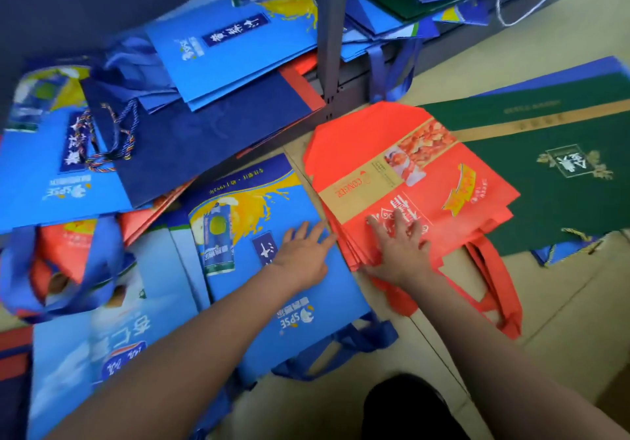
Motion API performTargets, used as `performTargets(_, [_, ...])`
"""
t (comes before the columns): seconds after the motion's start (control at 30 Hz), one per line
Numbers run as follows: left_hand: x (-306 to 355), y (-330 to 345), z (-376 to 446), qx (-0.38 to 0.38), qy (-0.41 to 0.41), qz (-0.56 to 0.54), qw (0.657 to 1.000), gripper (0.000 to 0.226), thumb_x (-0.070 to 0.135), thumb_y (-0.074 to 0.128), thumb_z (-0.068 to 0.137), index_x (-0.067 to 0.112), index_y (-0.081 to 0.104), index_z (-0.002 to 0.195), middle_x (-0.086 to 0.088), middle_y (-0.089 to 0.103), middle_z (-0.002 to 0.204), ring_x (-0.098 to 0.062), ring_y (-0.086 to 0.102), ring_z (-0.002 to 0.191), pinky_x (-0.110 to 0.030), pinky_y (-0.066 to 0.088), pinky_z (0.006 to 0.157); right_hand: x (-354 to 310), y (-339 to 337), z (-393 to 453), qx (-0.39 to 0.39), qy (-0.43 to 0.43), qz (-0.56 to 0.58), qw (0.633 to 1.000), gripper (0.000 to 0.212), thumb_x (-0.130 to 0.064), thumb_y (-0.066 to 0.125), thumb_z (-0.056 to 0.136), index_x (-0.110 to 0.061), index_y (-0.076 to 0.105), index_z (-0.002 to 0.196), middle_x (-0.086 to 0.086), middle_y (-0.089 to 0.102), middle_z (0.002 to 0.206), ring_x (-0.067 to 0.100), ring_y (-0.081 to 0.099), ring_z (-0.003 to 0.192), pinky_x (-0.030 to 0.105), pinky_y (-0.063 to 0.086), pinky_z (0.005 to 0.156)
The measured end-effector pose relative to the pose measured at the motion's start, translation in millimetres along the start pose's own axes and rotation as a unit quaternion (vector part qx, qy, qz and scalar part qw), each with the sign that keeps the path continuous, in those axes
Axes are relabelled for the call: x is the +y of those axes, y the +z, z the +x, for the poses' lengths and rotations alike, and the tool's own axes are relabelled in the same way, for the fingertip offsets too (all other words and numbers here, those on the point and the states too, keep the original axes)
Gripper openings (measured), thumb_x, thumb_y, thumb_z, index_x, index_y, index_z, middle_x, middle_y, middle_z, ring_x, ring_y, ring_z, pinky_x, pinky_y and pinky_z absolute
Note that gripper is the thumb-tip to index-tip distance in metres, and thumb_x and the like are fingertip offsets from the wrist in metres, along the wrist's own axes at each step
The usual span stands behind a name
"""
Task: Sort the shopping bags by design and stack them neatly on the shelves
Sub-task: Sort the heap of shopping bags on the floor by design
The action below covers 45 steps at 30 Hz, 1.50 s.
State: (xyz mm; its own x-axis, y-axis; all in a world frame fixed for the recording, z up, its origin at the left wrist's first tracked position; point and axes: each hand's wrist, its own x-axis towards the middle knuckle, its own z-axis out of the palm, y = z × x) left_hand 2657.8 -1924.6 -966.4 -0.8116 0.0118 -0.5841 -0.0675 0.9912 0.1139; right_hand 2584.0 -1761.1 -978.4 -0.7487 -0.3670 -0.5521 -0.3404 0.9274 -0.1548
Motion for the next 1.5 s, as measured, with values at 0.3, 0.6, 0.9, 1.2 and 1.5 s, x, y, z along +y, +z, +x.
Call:
performTargets(0.3, [-61.9, 10.5, -68.7, 0.115, -0.007, 0.016, 0.993, 0.060, 0.020, 0.040, 0.093, 0.019, 0.020, 0.150, -0.004, 0.011, 0.158, -0.022, 0.020, 0.142, -0.041, 0.012, 0.114, -49.2, -36.1, 35.5, -0.004, -0.113, -0.029, 0.993, 0.068, -0.031, 0.058, 0.088, -0.013, 0.027, 0.146, 0.022, 0.034, 0.143, 0.035, 0.028, 0.137, 0.042, 0.029, 0.109])
performTargets(0.6, [-219.1, 4.8, -146.8, 0.258, -0.297, 0.019, 0.919, 0.068, 0.031, 0.056, 0.088, 0.016, 0.027, 0.148, -0.012, 0.024, 0.154, -0.034, 0.026, 0.138, -0.050, 0.022, 0.109, -185.5, -74.0, 6.5, 0.119, -0.282, 0.167, 0.937, 0.048, -0.014, 0.061, 0.088, -0.005, 0.045, 0.133, 0.019, 0.050, 0.129, 0.032, 0.054, 0.112, 0.031, 0.034, 0.096])
performTargets(0.9, [-261.2, -10.9, -135.5, 0.222, -0.324, -0.021, 0.919, 0.055, 0.014, 0.042, 0.097, 0.030, 0.023, 0.146, 0.000, 0.020, 0.153, -0.030, 0.025, 0.134, -0.045, 0.032, 0.101, -273.6, -52.0, 22.0, 0.084, -0.011, 0.750, 0.656, 0.059, -0.003, 0.062, 0.086, -0.015, 0.029, 0.133, 0.001, 0.049, 0.103, 0.016, 0.057, 0.081, 0.029, 0.052, 0.075])
performTargets(1.2, [-264.9, -17.4, -140.1, 0.190, -0.314, -0.107, 0.924, 0.051, 0.016, 0.036, 0.099, 0.030, 0.025, 0.147, -0.001, 0.015, 0.156, -0.029, 0.019, 0.139, -0.053, 0.029, 0.104, -229.3, -69.2, 25.3, 0.217, -0.017, 0.663, 0.716, 0.064, 0.010, 0.058, 0.081, -0.027, 0.032, 0.126, -0.004, 0.034, 0.078, 0.014, 0.043, 0.068, 0.035, 0.048, 0.074])
performTargets(1.5, [-214.2, -19.5, -126.1, 0.384, -0.260, -0.287, 0.838, 0.044, 0.007, 0.051, 0.090, 0.001, 0.040, 0.133, -0.022, 0.045, 0.132, -0.041, 0.042, 0.118, -0.041, 0.029, 0.097, -118.2, -61.6, 20.7, 0.087, 0.066, 0.618, 0.778, 0.046, 0.014, 0.045, 0.087, -0.020, 0.046, 0.119, -0.007, 0.058, 0.056, 0.001, 0.048, 0.041, 0.021, 0.040, 0.048])
